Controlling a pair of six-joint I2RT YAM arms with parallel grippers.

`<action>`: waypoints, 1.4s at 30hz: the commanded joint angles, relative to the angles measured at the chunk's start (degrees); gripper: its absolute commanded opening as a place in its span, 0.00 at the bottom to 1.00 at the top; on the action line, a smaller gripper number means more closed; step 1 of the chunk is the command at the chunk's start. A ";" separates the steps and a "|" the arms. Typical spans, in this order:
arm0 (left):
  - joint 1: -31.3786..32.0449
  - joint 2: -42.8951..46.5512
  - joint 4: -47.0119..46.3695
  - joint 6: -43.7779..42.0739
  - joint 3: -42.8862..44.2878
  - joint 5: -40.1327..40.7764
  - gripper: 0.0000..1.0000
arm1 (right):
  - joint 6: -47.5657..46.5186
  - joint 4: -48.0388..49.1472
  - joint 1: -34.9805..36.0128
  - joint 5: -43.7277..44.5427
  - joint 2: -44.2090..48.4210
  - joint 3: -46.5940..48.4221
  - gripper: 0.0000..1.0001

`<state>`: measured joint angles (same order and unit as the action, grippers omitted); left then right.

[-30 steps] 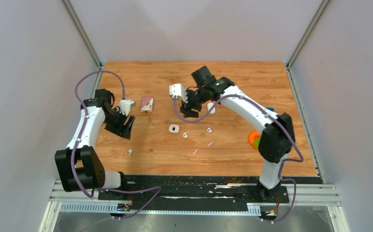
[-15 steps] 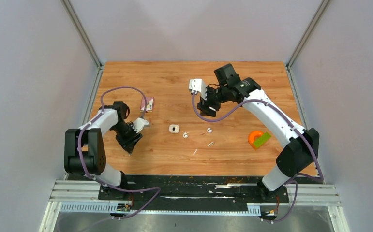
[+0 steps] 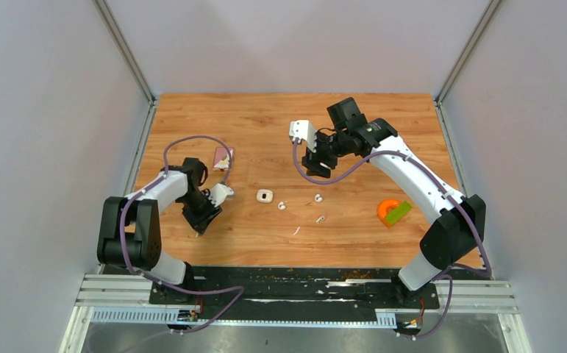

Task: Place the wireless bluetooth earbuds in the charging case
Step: Pick up the earbud from the center of the board, then place the earbud at the center of the board.

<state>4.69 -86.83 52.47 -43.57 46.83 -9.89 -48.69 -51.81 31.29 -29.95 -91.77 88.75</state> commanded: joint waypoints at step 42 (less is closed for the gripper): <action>42.00 -27.24 -22.15 21.37 37.27 -13.42 0.42 | 14.24 3.83 -19.71 -3.08 11.27 -1.24 0.57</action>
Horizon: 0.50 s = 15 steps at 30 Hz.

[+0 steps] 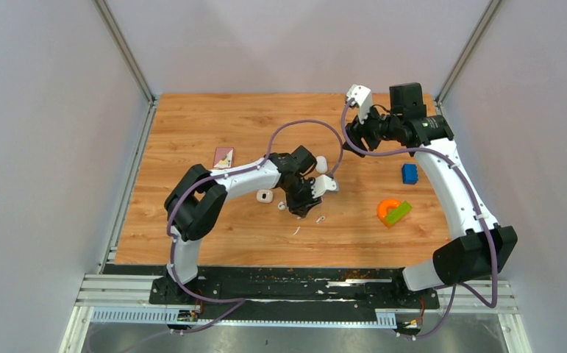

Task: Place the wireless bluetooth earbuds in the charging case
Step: Place the earbud at the center of the board, then pick up the charging case at the center of the board.

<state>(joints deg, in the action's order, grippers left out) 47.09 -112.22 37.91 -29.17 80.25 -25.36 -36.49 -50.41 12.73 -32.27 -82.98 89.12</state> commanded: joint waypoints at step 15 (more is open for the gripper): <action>-16.98 19.42 -5.92 21.01 4.66 2.28 0.69 | 3.28 5.63 2.91 -5.67 -3.52 -4.64 0.50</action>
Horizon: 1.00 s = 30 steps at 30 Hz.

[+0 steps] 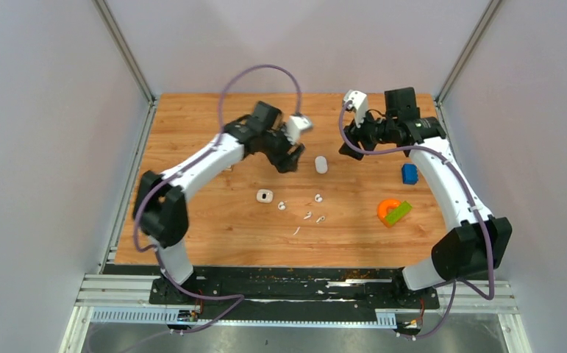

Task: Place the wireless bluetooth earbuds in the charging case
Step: Pick up the charging case at the center of the board.

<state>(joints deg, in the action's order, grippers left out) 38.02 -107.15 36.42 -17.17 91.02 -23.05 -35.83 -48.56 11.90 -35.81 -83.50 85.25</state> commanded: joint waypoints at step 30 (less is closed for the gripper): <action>-44.11 44.47 -5.84 31.77 -36.53 -2.90 0.94 | -4.45 13.39 35.34 13.80 -39.14 13.64 0.68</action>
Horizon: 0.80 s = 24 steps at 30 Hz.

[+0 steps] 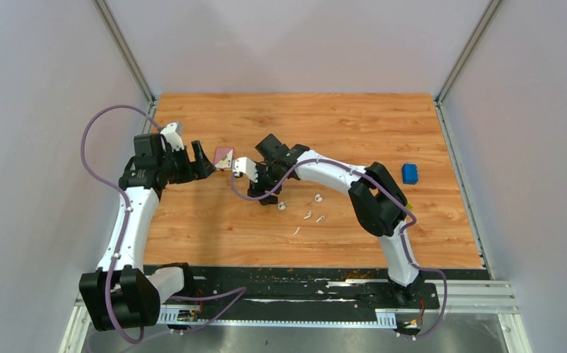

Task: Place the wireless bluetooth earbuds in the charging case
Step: Pick up the charging case at the center of the board.

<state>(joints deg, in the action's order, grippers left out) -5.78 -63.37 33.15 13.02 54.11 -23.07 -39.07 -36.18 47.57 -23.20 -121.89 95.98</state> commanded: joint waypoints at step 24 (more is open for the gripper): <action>0.57 -2.82 -8.93 5.79 -2.35 -11.51 0.78 | -7.19 -1.01 -0.15 2.82 3.50 1.41 0.21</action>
<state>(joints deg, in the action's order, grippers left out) -5.76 -64.29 28.42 16.71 52.90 -29.80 -44.12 -37.69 47.44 -20.58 -126.23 97.89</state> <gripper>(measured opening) 0.801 0.492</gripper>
